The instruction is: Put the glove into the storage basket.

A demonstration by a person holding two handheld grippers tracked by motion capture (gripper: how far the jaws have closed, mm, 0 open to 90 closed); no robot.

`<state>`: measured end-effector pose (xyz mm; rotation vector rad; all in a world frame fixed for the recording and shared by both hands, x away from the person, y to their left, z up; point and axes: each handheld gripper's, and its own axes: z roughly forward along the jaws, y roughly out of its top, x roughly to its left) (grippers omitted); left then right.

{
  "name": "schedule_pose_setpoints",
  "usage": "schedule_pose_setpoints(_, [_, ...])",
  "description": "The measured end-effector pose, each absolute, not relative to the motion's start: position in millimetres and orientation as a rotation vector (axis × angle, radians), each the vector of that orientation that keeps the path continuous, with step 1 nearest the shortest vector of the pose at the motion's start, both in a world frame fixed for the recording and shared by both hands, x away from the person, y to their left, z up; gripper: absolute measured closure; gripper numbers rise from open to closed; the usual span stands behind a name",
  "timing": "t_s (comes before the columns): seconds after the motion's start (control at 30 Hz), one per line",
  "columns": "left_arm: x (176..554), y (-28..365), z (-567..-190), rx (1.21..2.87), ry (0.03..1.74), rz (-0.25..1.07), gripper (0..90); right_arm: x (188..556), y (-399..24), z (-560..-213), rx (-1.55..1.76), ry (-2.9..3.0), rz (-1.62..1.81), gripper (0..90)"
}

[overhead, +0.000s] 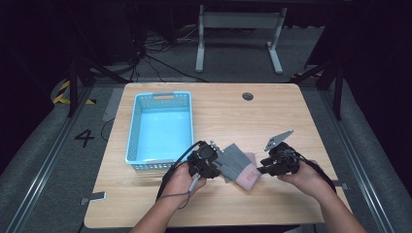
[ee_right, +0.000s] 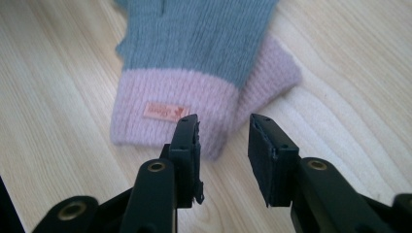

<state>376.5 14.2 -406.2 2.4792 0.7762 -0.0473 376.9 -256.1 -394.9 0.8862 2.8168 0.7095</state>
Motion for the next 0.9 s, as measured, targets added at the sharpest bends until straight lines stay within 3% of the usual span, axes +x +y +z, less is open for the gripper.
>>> schedule_pose_setpoints(0.63, [381.7,-1.8,-420.5,2.532,0.791,-0.014,61.9,371.6,-260.5,-411.2,0.854,2.901,0.567,61.6])
schedule_pose_setpoints(0.9, [384.5,-10.2,-427.0,2.573,0.778,-0.017,62.0,370.1,-256.5,-421.2,0.846,2.915,0.533,62.6])
